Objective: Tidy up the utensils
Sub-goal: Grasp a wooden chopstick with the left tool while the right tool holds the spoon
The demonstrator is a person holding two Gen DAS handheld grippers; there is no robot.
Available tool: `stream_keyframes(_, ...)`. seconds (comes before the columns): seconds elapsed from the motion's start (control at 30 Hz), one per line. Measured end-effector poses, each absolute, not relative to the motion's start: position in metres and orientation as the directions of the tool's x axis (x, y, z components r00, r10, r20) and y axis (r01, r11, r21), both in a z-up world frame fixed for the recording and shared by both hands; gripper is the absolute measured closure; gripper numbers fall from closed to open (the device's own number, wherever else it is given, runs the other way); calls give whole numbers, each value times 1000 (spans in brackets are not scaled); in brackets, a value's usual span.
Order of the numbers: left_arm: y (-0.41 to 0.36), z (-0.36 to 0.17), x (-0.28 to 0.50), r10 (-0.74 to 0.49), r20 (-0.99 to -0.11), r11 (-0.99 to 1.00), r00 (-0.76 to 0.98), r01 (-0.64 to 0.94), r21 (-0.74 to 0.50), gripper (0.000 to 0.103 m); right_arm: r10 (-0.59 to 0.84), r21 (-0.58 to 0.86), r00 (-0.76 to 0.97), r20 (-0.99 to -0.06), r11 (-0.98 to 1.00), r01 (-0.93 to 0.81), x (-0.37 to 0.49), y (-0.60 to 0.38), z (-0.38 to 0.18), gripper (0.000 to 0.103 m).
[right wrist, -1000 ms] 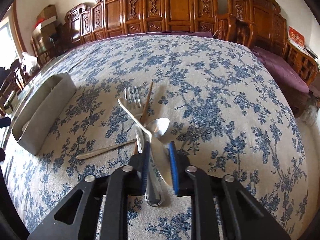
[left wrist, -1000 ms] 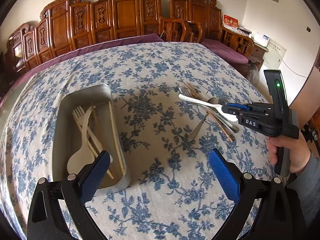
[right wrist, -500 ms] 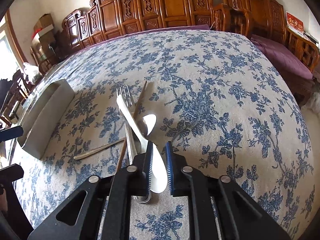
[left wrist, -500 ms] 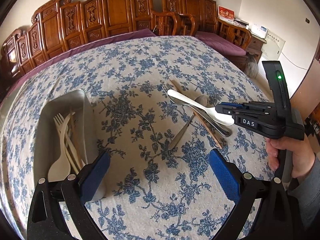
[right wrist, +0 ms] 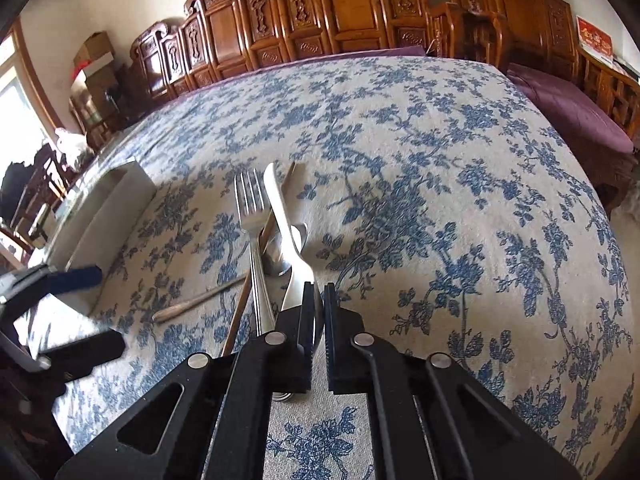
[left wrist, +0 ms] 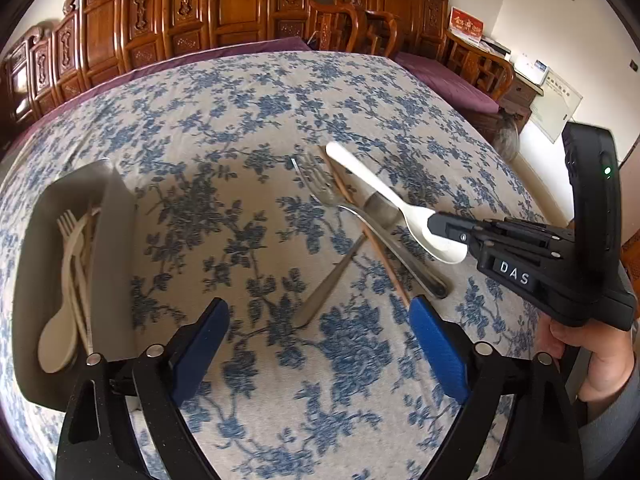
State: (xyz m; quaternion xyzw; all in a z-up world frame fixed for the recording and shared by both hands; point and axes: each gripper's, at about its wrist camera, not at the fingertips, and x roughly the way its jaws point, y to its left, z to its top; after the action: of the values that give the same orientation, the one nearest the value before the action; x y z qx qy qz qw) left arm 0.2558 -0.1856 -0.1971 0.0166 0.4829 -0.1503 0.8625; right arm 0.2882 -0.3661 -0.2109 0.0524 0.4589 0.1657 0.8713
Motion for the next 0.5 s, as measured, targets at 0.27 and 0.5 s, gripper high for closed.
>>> stream_keyframes(0.27,-226,-213,266,-263,-851,946,454,293,-136,47,314,253,569,-760,949,-186,289,-382,-205,98)
stream_keyframes(0.5,-246,-229,279,-208,-874,958,439,272,-91,78,321,259,568,-758,947,-189,292,-382,-206,97)
